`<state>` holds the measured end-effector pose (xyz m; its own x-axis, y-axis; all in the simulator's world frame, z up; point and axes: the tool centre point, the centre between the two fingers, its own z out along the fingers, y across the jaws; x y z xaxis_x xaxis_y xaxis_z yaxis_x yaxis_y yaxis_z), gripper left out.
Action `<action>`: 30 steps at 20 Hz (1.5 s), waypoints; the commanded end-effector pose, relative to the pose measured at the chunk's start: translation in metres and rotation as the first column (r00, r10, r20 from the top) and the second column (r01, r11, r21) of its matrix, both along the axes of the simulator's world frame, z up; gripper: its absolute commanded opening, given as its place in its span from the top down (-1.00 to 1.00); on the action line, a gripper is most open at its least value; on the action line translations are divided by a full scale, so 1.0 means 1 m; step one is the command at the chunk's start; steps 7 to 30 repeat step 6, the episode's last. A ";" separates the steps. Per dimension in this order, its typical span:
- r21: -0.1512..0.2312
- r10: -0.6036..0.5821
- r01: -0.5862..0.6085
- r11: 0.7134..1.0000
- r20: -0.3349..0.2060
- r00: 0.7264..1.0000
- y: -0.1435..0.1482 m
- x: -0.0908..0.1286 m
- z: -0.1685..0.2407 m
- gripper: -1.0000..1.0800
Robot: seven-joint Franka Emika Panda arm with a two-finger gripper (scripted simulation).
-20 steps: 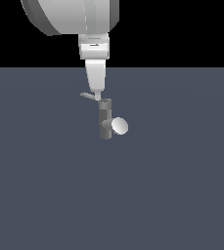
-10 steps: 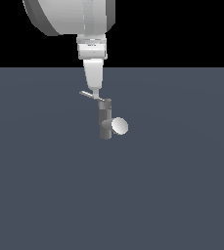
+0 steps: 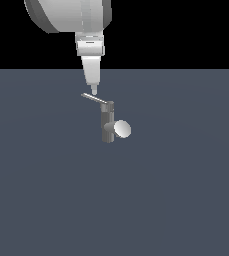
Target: Turn on the faucet by rotating a designated handle.
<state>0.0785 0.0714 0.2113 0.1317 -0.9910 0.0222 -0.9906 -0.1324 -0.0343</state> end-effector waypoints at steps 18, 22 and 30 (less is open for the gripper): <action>0.017 0.052 -0.051 0.999 -0.036 0.998 0.041 0.007 -0.029 1.00; 0.017 0.052 -0.051 0.999 -0.036 0.998 0.041 0.007 -0.029 1.00; 0.017 0.052 -0.051 0.999 -0.036 0.998 0.041 0.007 -0.029 1.00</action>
